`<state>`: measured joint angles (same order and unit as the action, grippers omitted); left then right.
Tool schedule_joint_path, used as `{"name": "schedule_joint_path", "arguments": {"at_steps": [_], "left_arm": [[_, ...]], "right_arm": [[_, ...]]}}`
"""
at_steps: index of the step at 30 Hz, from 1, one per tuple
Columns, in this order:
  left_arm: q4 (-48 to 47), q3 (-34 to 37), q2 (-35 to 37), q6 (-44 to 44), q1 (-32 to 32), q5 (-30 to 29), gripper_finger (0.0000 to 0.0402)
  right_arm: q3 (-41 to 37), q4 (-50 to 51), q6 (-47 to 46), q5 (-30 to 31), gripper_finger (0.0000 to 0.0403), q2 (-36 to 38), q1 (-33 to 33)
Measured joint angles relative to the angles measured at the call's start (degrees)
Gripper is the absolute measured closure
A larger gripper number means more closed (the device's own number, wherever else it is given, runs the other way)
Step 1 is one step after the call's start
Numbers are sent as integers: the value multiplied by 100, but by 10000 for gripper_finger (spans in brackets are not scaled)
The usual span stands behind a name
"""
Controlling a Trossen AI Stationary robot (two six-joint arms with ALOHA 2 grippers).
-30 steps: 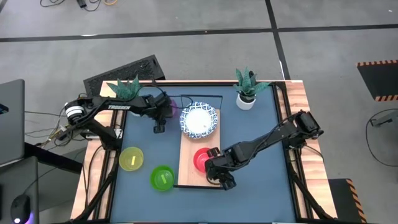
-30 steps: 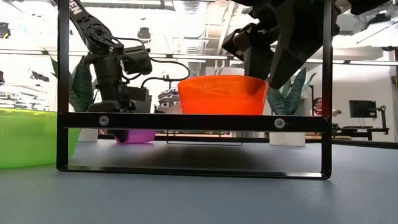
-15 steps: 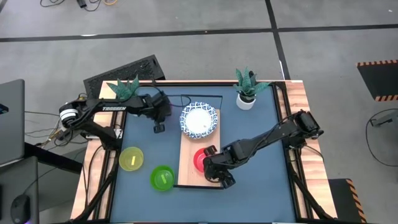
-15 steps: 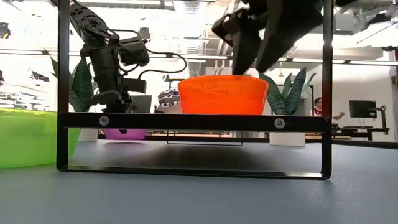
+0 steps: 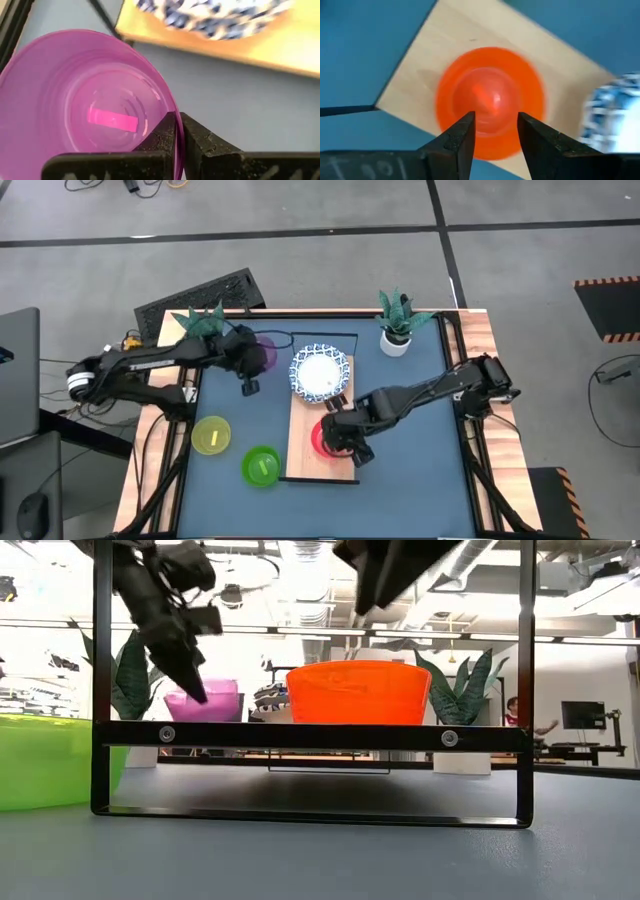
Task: Place and stack bowls onto a shelf
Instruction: Stack the purple bowl on top of the orange bowl on the shelf
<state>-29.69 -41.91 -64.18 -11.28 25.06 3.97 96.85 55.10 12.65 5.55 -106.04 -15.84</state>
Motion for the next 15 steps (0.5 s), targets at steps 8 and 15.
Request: {"name": "schedule_joint_path", "arguments": {"at_steps": [8,15], "left_arm": [[-383,0,1388,697,-274,2112,401],[632,0,2269,2260,-617,3916,401]], "right_arm": [[1104,331,867,219,243,0,545],[1911,-154,1077,-707,241,0,1155]]}}
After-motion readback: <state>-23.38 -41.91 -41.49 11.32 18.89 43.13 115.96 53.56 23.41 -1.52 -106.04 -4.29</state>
